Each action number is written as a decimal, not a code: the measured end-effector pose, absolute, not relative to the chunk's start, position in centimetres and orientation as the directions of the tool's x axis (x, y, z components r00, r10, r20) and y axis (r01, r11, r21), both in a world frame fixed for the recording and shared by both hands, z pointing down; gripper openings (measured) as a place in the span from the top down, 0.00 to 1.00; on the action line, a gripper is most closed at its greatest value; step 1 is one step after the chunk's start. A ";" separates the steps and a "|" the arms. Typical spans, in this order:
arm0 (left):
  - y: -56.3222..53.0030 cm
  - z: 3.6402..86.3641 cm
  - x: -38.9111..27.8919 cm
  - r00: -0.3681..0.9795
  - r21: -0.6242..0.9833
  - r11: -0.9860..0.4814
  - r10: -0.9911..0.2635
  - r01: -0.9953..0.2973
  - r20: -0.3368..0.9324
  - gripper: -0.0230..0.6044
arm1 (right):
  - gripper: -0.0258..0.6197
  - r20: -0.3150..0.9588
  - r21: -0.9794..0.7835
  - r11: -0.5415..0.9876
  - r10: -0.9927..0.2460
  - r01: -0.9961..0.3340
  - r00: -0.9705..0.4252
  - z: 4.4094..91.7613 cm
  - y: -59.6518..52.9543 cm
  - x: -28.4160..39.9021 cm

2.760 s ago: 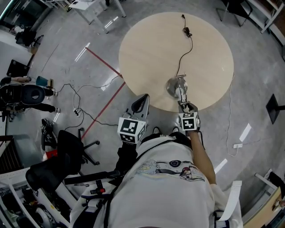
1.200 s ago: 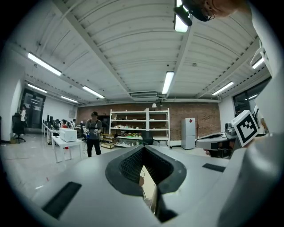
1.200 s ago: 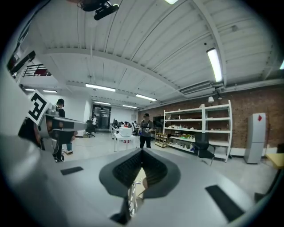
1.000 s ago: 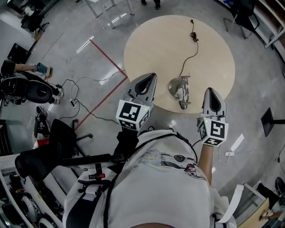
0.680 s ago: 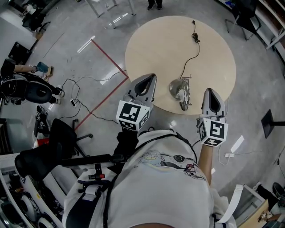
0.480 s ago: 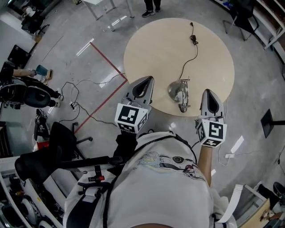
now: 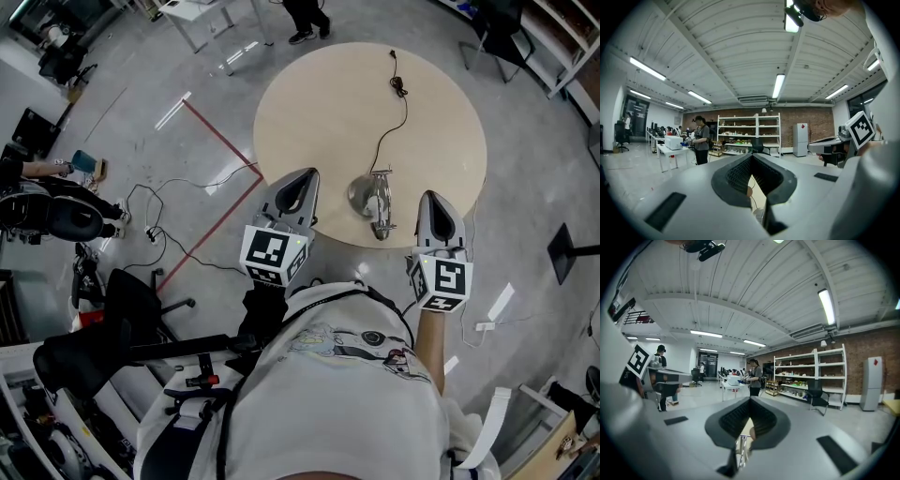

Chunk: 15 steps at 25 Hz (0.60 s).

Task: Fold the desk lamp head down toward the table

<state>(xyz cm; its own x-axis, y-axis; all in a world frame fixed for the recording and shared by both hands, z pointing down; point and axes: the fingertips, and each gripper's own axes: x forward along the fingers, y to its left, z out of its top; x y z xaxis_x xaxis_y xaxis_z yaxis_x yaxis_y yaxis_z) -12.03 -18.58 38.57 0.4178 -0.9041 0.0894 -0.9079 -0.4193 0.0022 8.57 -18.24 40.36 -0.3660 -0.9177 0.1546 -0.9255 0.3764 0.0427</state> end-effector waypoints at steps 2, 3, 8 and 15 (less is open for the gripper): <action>-18.6 38.7 -12.0 0.418 0.000 -0.420 -0.904 -0.908 0.091 0.96 | 0.96 0.154 0.043 0.377 -0.917 -0.925 -0.367 40.4 -18.2 8.6; -18.6 38.7 -11.9 0.418 -0.001 -0.420 -0.904 -0.907 0.092 0.96 | 0.95 0.153 0.043 0.379 -0.917 -0.924 -0.369 40.4 -18.2 8.5; -18.4 38.9 -11.9 0.420 -0.001 -0.422 -0.902 -0.907 0.095 0.96 | 0.96 0.149 0.038 0.386 -0.914 -0.922 -0.377 40.5 -18.1 8.2; -18.5 39.1 -11.7 0.419 0.001 -0.421 -0.902 -0.907 0.103 0.96 | 0.95 0.150 0.031 0.380 -0.916 -0.924 -0.372 40.5 -18.2 8.5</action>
<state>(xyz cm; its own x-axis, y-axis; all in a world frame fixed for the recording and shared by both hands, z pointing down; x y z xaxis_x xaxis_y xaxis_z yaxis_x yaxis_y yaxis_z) -11.73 -18.48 39.05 0.4190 -0.9022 0.1026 -0.9070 -0.4211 0.0008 8.46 -18.22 40.50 -0.3719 -0.9161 0.1498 -0.9243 0.3804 0.0315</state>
